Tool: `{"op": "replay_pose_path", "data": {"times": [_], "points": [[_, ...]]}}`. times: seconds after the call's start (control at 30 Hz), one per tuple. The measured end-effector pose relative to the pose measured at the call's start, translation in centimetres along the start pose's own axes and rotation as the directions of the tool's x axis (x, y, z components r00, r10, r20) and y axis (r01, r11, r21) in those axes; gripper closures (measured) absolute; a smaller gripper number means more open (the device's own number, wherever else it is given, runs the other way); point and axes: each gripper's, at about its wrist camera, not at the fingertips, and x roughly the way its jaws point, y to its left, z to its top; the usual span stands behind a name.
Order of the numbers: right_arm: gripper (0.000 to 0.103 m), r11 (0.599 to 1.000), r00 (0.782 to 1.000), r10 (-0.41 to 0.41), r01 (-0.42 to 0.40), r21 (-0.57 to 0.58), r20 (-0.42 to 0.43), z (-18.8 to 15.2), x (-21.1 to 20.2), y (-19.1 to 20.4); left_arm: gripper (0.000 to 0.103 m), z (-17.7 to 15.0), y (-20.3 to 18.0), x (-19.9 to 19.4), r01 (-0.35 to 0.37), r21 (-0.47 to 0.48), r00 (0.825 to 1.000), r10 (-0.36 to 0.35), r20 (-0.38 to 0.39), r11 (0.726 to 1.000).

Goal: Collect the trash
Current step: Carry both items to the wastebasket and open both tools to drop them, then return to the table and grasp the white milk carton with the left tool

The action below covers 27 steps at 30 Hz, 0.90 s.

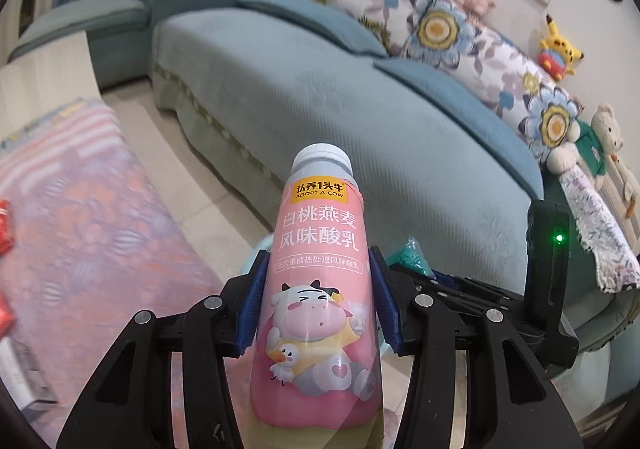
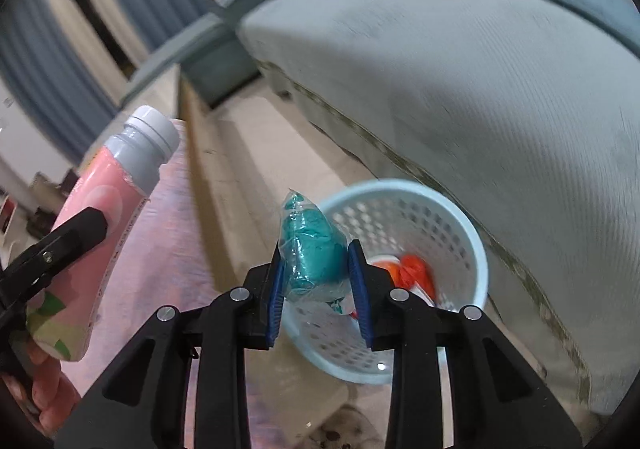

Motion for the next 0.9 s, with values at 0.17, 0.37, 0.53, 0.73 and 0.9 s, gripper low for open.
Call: {"op": "replay_pose_path", "data": {"times": [0.17,0.37,0.53,0.73,0.9], "points": [[0.075,0.999,0.999,-0.029,0.031,0.039,-0.037,-0.4,1.7,-1.8,0.056,-0.7,0.2,2.7,0.007,-0.026,0.999,-0.008,-0.047,1.0],[0.06,0.996,0.998,-0.06,0.062,0.057,-0.032,-0.9,1.7,-2.5,0.051,-1.0,0.6,1.9,0.001,-0.012,0.999,-0.002,-0.039,1.0],[0.06,0.996,0.998,-0.065,0.065,0.058,-0.014,-0.9,0.8,-2.3,0.051,-1.1,2.0,-0.3,-0.01,-0.032,1.0,0.009,-0.011,0.999],[0.059,1.0,1.0,0.012,-0.012,-0.003,0.027,-1.2,-1.0,1.3,0.051,-1.8,4.3,-4.7,-0.041,-0.062,0.998,0.043,0.043,0.997],[0.059,0.989,0.993,0.102,-0.095,-0.112,0.058,-1.6,-2.4,6.8,0.047,-2.9,7.6,-9.8,-0.116,-0.095,0.988,0.125,0.091,0.989]]}}
